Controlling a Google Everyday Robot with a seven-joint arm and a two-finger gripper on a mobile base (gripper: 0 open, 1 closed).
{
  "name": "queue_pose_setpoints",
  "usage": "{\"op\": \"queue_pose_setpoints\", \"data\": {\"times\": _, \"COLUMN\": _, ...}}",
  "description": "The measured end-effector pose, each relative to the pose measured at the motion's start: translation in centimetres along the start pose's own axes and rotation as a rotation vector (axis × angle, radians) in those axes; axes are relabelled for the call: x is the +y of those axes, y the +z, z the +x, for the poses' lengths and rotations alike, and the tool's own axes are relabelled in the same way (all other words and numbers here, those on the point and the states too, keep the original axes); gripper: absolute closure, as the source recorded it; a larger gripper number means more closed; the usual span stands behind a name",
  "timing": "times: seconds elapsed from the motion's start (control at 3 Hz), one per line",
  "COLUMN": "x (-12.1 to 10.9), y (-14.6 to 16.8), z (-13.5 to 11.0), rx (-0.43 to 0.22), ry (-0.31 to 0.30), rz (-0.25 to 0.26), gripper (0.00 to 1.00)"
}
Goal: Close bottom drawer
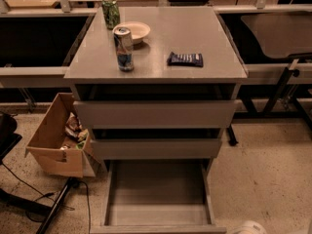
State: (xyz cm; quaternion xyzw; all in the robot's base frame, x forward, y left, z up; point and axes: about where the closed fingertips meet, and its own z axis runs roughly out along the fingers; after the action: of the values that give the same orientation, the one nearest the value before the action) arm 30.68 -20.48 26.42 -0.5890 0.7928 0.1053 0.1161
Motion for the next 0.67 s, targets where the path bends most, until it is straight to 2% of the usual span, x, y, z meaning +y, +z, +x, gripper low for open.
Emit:
{"op": "queue_pose_setpoints", "data": {"times": 0.33, "x": -0.03, "y": 5.09, "z": 0.54, "rx": -0.043, "ry": -0.023, "rz": -0.005, "gripper": 0.81}}
{"op": "queue_pose_setpoints", "data": {"times": 0.67, "x": 0.23, "y": 5.23, "z": 0.54, "rx": -0.043, "ry": -0.02, "rz": -0.01, "gripper": 1.0}}
